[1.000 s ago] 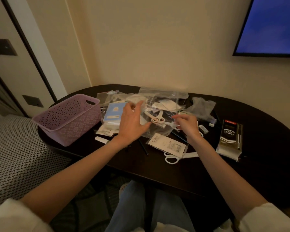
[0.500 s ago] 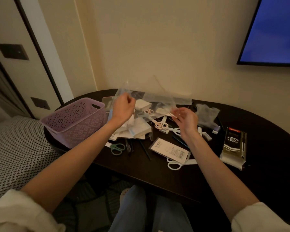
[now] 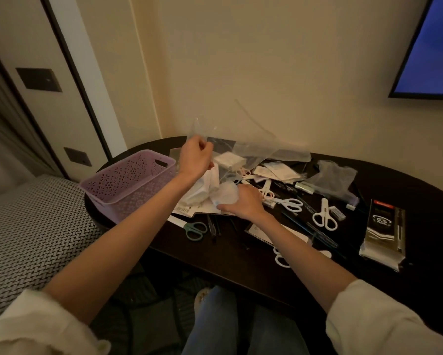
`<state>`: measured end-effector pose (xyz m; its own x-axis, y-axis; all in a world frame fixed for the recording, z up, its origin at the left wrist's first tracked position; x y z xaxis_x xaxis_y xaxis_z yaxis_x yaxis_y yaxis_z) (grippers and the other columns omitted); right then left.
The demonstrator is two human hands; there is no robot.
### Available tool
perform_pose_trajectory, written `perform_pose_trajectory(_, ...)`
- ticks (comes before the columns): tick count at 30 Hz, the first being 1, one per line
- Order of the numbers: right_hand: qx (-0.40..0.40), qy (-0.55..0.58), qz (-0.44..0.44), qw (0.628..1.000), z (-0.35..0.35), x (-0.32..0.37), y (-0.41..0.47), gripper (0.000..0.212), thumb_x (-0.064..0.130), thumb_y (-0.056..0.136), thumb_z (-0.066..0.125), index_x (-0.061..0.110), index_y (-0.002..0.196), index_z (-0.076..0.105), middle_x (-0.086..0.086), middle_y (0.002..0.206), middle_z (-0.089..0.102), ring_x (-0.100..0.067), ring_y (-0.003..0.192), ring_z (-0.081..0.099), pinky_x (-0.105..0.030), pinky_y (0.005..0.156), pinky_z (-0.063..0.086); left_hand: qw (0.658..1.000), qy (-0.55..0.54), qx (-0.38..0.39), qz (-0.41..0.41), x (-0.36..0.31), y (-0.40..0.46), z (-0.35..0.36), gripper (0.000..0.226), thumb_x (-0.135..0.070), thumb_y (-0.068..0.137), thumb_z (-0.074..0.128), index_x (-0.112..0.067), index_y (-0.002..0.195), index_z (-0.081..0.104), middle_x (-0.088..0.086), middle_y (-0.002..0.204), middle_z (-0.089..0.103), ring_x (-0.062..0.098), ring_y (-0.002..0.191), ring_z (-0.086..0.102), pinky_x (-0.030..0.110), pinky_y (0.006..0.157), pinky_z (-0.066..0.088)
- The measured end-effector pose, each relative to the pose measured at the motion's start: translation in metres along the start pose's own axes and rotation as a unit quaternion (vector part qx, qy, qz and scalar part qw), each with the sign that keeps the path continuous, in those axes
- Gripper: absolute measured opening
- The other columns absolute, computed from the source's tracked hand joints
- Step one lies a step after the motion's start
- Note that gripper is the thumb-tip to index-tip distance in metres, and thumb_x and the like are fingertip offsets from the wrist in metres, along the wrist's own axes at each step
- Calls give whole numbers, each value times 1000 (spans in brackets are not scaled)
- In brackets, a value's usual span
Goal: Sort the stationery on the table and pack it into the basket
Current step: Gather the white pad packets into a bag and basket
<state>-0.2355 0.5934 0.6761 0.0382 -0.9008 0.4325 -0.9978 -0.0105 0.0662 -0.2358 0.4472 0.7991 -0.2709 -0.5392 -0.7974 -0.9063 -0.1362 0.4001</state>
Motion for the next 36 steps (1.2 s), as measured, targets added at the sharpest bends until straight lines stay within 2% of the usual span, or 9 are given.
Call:
perform_pose_trajectory(5,41,-61,11,997,15,9,11,101,70,62,73,11,136,38,-17,134,45,-37,127,40,-45,103,33,1000,-19,-1,-10,4,3,-4,22,-9,95,47,-11,73,47,8,63,59,3,39,55,33,58,53)
perform_pose_trajectory(10,27,-6,39,999,6,10,15,78,63,65,72,9,118,51,-11,119,57,-31,115,52,-41,96,42,999,-20,-19,-18,5,8,-13,21,-10,94,47,-12,73,47,5,58,57,1,37,53,33,61,51)
perform_pose_trajectory(13,5,143,82,986,-15,0,12,55,55,69,72,13,101,58,-5,103,63,-25,100,59,-41,87,51,999,-12,-24,-28,7,15,-19,23,-14,95,47,-14,72,47,4,59,57,0,38,53,33,62,50)
perform_pose_trajectory(16,-16,385,158,909,-37,-23,-2,48,40,74,72,10,108,58,-7,103,62,-19,90,58,-33,70,52,999,-16,-18,-30,7,17,-20,22,-15,95,47,-12,73,48,5,59,57,1,39,53,35,64,50)
perform_pose_trajectory(22,7,750,103,654,-84,-61,-23,60,29,78,57,14,133,38,-17,124,46,-30,108,50,-44,99,40,1000,-5,18,14,-4,4,-5,25,-10,94,46,-14,70,47,1,57,52,10,46,52,35,65,49)
perform_pose_trajectory(24,1,787,94,609,-103,-71,-29,63,28,77,57,16,136,37,-18,133,43,-33,121,45,-45,105,38,998,25,35,45,-9,0,-1,24,-10,94,46,-14,70,47,1,59,52,10,48,52,30,60,45)
perform_pose_trajectory(28,-55,796,66,599,-142,-79,-39,54,11,87,53,14,136,30,-18,133,43,-34,119,49,-48,104,42,990,65,89,84,-17,-1,7,18,-11,95,47,-9,78,48,4,63,52,14,50,54,24,53,45)
perform_pose_trajectory(32,-111,782,-1,613,-176,-67,-49,40,9,93,47,13,130,34,-15,130,47,-30,120,50,-45,101,47,970,120,165,132,-24,-13,26,18,-12,94,50,-9,77,49,4,62,52,19,55,53,39,60,46)
perform_pose_trajectory(36,-166,691,-20,703,-192,-56,-54,29,12,95,51,10,123,46,-5,118,55,-20,111,55,-34,90,52,946,179,202,178,-28,-31,47,18,-16,95,53,-7,79,53,2,70,51,16,62,45,38,63,40)
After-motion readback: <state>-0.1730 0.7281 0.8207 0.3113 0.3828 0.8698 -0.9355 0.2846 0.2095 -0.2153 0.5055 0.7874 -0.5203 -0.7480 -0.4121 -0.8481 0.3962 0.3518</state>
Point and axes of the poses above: each hand's wrist, its own y-axis towards the middle knuckle, its own z-axis out of the palm, x = y × z, the point moved 6 cm from there along y, towards the middle knuckle
